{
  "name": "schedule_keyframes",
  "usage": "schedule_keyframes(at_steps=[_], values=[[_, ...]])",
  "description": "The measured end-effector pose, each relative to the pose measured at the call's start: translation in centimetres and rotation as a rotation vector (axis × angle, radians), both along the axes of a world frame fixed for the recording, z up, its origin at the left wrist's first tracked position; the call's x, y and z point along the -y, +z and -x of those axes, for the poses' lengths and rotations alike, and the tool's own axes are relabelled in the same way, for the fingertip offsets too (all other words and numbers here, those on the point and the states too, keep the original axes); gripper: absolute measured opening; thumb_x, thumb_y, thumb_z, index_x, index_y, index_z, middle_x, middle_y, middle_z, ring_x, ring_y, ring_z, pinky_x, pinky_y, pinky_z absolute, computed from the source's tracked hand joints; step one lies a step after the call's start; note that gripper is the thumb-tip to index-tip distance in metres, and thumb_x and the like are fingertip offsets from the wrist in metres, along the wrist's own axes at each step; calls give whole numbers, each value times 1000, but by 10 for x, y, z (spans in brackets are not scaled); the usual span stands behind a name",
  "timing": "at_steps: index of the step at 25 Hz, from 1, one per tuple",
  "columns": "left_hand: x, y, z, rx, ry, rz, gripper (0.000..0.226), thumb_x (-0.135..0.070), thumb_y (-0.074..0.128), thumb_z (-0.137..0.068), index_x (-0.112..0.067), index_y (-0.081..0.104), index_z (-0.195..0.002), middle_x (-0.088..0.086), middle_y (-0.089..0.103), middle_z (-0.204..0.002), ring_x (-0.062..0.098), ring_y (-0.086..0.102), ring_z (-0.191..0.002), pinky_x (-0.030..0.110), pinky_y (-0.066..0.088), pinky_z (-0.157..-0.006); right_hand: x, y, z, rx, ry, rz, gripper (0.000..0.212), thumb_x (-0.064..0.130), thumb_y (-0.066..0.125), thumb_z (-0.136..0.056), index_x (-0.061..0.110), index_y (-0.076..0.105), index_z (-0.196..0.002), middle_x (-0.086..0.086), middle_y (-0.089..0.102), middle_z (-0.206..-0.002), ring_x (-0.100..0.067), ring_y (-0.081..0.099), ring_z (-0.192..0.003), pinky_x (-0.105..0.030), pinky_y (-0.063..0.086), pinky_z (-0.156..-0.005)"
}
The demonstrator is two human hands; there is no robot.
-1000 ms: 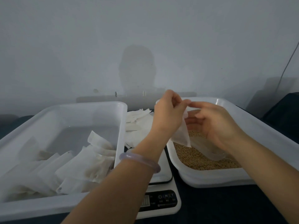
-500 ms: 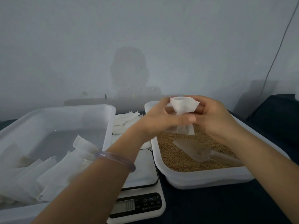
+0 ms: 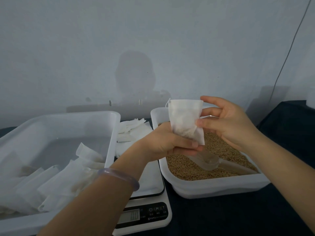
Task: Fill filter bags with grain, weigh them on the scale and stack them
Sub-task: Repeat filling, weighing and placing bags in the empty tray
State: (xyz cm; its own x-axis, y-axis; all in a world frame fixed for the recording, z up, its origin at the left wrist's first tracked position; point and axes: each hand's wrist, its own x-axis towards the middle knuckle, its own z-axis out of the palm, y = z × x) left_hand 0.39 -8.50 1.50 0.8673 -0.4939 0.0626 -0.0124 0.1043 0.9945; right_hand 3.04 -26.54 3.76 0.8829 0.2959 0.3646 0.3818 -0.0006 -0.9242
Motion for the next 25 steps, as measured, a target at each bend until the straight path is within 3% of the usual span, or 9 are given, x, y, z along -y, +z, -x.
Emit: schedule_keyframes(at_steps=[2, 4, 5, 8, 10, 14, 18, 21, 25], values=[[-5, 2, 3, -15, 9, -9, 27, 13, 61, -80, -7, 65, -99, 7, 73, -85, 19, 71, -82, 25, 57, -67, -5, -1, -1, 14, 4, 6, 64, -4, 75, -68, 26, 53, -121, -1, 73, -88, -15, 71, -79, -24, 55, -62], [-10, 4, 5, -23, 61, -35, 24, 5, 64, -82, -7, 64, -102, 7, 73, -85, 19, 71, -80, 25, 57, -65, -1, -2, -6, 9, -7, 34, 57, 12, 77, -68, 28, 53, -118, 0, 73, -94, -14, 71, -83, -22, 56, -65], [-13, 6, 6, -31, 103, -44, 22, 3, 65, -83, -5, 64, -103, 9, 73, -84, 19, 71, -79, 26, 57, -64, 8, -4, -12, 3, -54, 158, 55, 23, 75, -69, 28, 53, -119, 1, 72, -100, -12, 70, -86, -21, 55, -68], [-25, 6, 8, -33, 209, -16, 16, 5, 62, -83, -1, 64, -98, 14, 71, -85, 25, 71, -82, 31, 59, -67, 56, -19, -29, -116, -161, 1126, 51, 44, 71, -77, 24, 57, -122, 7, 61, -120, -8, 59, -103, -23, 47, -88], [-30, 5, 8, -12, 254, 41, 16, 9, 58, -83, 3, 64, -97, 16, 70, -89, 23, 70, -85, 29, 58, -66, 79, -41, -30, -266, -55, 1436, 37, 48, 72, -75, 30, 65, -106, 12, 64, -113, -5, 60, -100, -26, 48, -90], [-21, 2, 4, 4, 353, 50, 22, 11, 59, -82, 2, 64, -102, 13, 69, -96, 16, 71, -80, 24, 56, -62, 85, -58, -25, -167, -102, 1410, 15, 40, 71, -80, 34, 60, -89, 13, 62, -93, -2, 59, -85, -19, 46, -73], [-21, -3, 2, -13, 387, -56, 22, 11, 62, -80, -7, 63, -93, 3, 71, -82, 10, 66, -70, 20, 54, -58, 76, -50, -22, 26, -114, 1368, 20, 36, 68, -83, 37, 48, -87, 15, 57, -96, -2, 56, -86, -21, 47, -73], [-24, -5, 0, -1, 451, -117, 21, 8, 67, -78, -10, 61, -88, 4, 63, -79, 12, 61, -73, 17, 52, -58, 70, -44, -14, 140, -53, 1340, 21, 31, 69, -82, 41, 50, -86, 22, 56, -93, 5, 54, -83, -13, 39, -65], [-20, -7, -5, 21, 495, -191, 28, 9, 72, -73, -11, 59, -88, 7, 62, -80, 18, 62, -77, 23, 57, -65, 74, -39, -6, 111, 1, 1297, 21, 30, 69, -83, 42, 53, -87, 23, 58, -96, 5, 55, -87, -16, 42, -72]])
